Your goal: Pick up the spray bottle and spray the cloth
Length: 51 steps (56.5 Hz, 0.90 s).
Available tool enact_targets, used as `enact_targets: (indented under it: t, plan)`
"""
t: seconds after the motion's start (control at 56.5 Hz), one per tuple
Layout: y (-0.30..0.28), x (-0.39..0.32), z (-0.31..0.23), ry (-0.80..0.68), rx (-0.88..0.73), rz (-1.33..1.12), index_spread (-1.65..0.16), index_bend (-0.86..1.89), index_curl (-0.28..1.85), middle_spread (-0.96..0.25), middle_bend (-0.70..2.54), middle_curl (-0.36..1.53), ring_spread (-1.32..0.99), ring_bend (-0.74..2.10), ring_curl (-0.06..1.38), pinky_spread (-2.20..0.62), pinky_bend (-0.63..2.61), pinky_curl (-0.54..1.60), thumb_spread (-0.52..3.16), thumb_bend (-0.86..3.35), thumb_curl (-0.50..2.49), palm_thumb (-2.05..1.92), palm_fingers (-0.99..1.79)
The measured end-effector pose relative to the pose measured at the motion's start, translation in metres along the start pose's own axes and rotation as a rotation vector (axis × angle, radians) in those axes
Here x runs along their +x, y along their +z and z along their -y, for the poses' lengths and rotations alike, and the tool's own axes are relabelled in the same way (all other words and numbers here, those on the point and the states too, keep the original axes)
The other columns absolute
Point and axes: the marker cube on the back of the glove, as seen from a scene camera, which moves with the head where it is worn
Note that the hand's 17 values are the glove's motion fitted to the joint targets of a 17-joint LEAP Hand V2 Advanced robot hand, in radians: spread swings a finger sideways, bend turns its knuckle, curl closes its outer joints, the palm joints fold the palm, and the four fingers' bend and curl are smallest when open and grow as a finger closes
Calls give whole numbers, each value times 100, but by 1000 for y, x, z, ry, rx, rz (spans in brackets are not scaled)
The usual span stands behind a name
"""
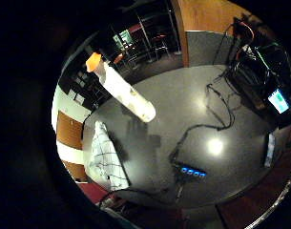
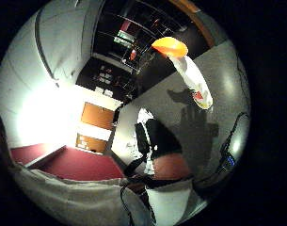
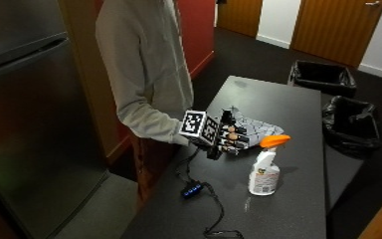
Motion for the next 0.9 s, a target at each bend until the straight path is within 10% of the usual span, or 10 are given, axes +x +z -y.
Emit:
enact_targets:
  t: [0.903]
  plan:
    - [118,25,67,320,11,491,-36,12,21,-6,25,35,-10,33,30,9,36,36,101,-3,37,59,16]
